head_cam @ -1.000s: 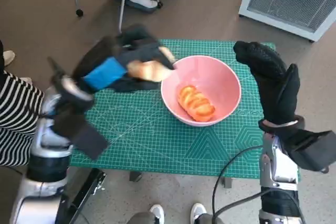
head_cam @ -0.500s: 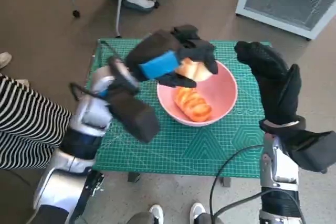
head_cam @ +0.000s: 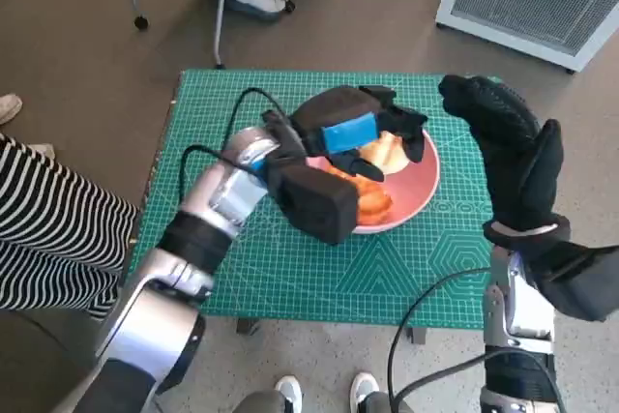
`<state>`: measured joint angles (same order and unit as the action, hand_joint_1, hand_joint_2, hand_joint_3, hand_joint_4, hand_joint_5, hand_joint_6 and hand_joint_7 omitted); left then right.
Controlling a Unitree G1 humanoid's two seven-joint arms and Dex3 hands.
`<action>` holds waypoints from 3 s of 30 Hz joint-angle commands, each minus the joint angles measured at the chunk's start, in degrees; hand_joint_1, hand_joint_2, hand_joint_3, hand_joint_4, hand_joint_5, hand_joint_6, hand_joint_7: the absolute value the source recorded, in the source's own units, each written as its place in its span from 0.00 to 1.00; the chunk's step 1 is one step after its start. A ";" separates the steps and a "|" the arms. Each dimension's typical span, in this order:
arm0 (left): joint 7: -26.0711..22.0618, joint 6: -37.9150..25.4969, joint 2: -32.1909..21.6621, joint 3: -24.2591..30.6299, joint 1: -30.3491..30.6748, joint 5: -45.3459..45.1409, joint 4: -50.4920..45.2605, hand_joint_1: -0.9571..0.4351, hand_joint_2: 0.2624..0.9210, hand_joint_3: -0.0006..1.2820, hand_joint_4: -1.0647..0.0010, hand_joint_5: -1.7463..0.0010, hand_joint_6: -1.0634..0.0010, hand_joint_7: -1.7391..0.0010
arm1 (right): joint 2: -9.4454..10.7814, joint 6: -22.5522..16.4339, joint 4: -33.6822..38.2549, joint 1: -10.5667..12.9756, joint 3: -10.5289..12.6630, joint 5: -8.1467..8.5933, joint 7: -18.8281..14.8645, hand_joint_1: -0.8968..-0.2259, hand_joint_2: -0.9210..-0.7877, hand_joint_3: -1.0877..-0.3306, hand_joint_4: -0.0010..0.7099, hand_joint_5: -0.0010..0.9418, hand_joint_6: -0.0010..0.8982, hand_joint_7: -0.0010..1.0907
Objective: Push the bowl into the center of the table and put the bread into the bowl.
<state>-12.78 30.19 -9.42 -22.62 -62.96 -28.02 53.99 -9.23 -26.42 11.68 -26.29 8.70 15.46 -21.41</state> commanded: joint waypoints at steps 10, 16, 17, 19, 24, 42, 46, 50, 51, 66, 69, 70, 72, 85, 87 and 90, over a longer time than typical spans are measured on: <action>-5.01 -7.06 0.00 -1.21 0.85 -0.52 -3.98 0.45 0.97 0.04 0.62 0.92 0.70 0.71 | -0.72 1.05 -0.80 1.32 0.04 -0.57 0.75 0.19 0.00 0.47 0.29 0.00 0.04 0.53; -5.24 -5.24 -1.06 2.00 4.15 3.70 -7.59 0.41 0.99 0.02 0.71 0.99 0.76 0.77 | -0.64 1.65 -1.43 1.22 -0.13 -0.42 0.83 0.19 0.00 0.47 0.28 0.00 0.04 0.53; -5.81 -5.21 -1.16 3.12 4.62 5.33 -8.05 0.40 0.99 0.02 0.72 0.99 0.77 0.77 | -0.62 1.86 -1.62 1.20 -0.14 -0.29 0.82 0.19 0.00 0.47 0.28 0.00 0.04 0.53; -7.12 -5.28 -1.38 5.51 5.56 8.84 -9.25 0.39 0.99 0.02 0.78 1.00 0.80 0.79 | -0.52 2.24 -2.08 1.18 -0.20 -0.14 0.86 0.19 0.00 0.47 0.28 0.00 0.04 0.53; -10.08 -4.35 -1.98 12.63 9.46 19.38 -15.11 0.36 1.00 0.02 0.87 1.00 0.84 0.83 | -0.39 3.13 -3.55 1.11 -0.29 0.08 1.01 0.19 0.00 0.47 0.28 0.00 0.04 0.53; -11.36 -7.54 -3.87 25.07 22.86 37.43 -36.58 0.26 1.00 0.20 0.80 0.99 0.83 0.77 | -1.88 2.84 -7.23 -0.56 0.38 -1.42 2.33 0.23 0.00 0.40 0.28 0.00 0.02 0.53; -11.10 -11.06 -1.49 27.16 26.21 44.17 -42.28 0.26 1.00 0.24 0.80 0.99 0.97 0.60 | -2.27 2.20 -6.63 -1.58 0.51 -1.86 2.88 0.22 0.00 0.39 0.28 0.00 0.02 0.54; -12.14 -11.83 0.31 28.91 28.25 49.05 -42.69 0.26 1.00 0.26 0.81 0.99 0.99 0.58 | -2.22 1.74 -6.15 -2.32 0.54 -2.08 3.32 0.22 0.00 0.39 0.28 0.00 0.02 0.54; -12.42 -11.55 0.52 29.23 28.50 49.59 -42.30 0.25 1.00 0.26 0.81 0.99 0.99 0.58 | -2.19 1.70 -6.04 -2.47 0.54 -2.10 3.39 0.21 0.00 0.39 0.28 0.00 0.02 0.54; -19.14 -8.47 0.03 31.25 29.53 51.36 -36.79 0.23 1.00 0.25 0.81 1.00 0.91 0.75 | -1.88 2.49 -6.93 -2.63 0.12 -2.89 5.12 0.19 0.00 0.39 0.27 0.00 0.02 0.55; -19.68 -10.02 0.17 31.19 29.46 52.05 -37.36 0.23 1.00 0.26 0.81 1.00 0.91 0.75 | -2.00 2.80 -7.24 -2.46 0.16 -3.27 5.70 0.20 0.00 0.39 0.27 0.00 0.03 0.55; -19.89 -10.67 0.22 31.17 29.45 52.42 -37.73 0.23 1.00 0.26 0.81 1.00 0.91 0.75 | -2.07 3.04 -7.57 -2.33 0.17 -3.48 5.98 0.20 0.00 0.39 0.27 0.00 0.03 0.55; -20.09 -11.57 0.35 31.13 29.45 52.82 -38.36 0.23 1.00 0.27 0.81 1.00 0.91 0.75 | -2.22 3.44 -8.08 -2.14 0.18 -3.73 6.39 0.20 0.00 0.39 0.27 0.00 0.03 0.56; -19.83 -13.51 1.11 31.20 29.68 52.69 -40.65 0.22 1.00 0.28 0.83 1.00 0.95 0.71 | -2.40 4.84 -9.86 -1.46 0.42 -4.26 7.21 0.20 0.00 0.40 0.28 0.01 0.03 0.56; -19.24 -13.91 1.74 30.81 29.55 52.60 -41.35 0.22 1.00 0.27 0.83 1.00 0.97 0.70 | -2.38 4.84 -10.20 -1.01 0.52 -4.35 7.36 0.20 0.00 0.40 0.28 0.01 0.03 0.56; -18.93 -14.14 2.22 30.58 29.48 52.54 -41.72 0.22 1.00 0.27 0.83 1.00 0.99 0.69 | -2.20 5.02 -10.17 -0.79 0.51 -4.57 7.65 0.20 0.00 0.40 0.29 0.01 0.03 0.56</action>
<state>-32.06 16.56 -8.14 8.24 -33.58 23.90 13.87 -11.15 -22.47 1.58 -28.63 9.00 11.23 -14.41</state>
